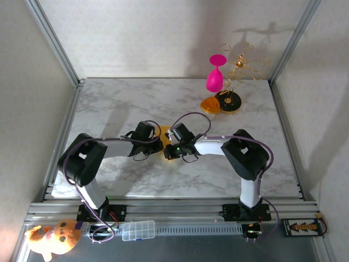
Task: Fold a paper plane with a square sheet of paper (pick it up from the middle)
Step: Third fold the triangle at the center of the table.
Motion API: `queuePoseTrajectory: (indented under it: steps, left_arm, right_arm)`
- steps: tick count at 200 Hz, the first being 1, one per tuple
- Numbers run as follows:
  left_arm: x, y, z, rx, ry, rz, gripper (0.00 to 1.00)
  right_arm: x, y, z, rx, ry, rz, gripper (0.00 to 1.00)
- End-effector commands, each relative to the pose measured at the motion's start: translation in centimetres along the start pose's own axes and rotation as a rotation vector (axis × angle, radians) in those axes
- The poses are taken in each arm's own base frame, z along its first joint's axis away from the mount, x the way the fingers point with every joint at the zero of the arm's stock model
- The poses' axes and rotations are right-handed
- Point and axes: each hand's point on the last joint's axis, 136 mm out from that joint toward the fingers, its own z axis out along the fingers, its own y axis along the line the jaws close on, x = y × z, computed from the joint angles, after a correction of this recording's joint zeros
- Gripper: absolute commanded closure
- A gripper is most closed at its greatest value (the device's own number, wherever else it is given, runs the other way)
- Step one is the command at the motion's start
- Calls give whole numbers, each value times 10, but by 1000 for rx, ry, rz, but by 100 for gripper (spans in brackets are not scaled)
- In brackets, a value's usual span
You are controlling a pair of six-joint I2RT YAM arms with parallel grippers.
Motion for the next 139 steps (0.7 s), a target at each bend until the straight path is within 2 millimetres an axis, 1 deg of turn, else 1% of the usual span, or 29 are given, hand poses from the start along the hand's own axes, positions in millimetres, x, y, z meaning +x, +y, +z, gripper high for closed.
queuePoseTrajectory:
  steps: [1,25,40,59,83,95,113,128,139]
  left_arm:
    - [-17,37,1,-129,-26,0,92]
    - [-28,39,1,-109,-18,-6,91]
    - [-34,44,2,-124,-17,-4,91]
    - [-38,53,3,-148,-16,-6,91]
    - [-52,58,-4,-175,-48,1,91]
    - [-63,54,-10,-178,-77,15,91]
    - [-81,41,-17,-165,-114,37,91]
    - [-89,30,-21,-137,-126,42,91]
    - [-90,22,-24,-105,-128,34,91]
  right_arm:
    - [82,-60,9,186,233,100,100]
    - [93,-65,7,195,248,110,100]
    - [97,-67,6,196,254,113,100]
    - [98,-67,5,196,251,113,100]
    - [97,-66,4,193,246,111,100]
    - [95,-65,5,187,242,109,100]
    - [94,-63,6,181,244,105,100]
    - [93,-63,6,180,244,100,100]
    - [90,-62,5,178,238,98,100]
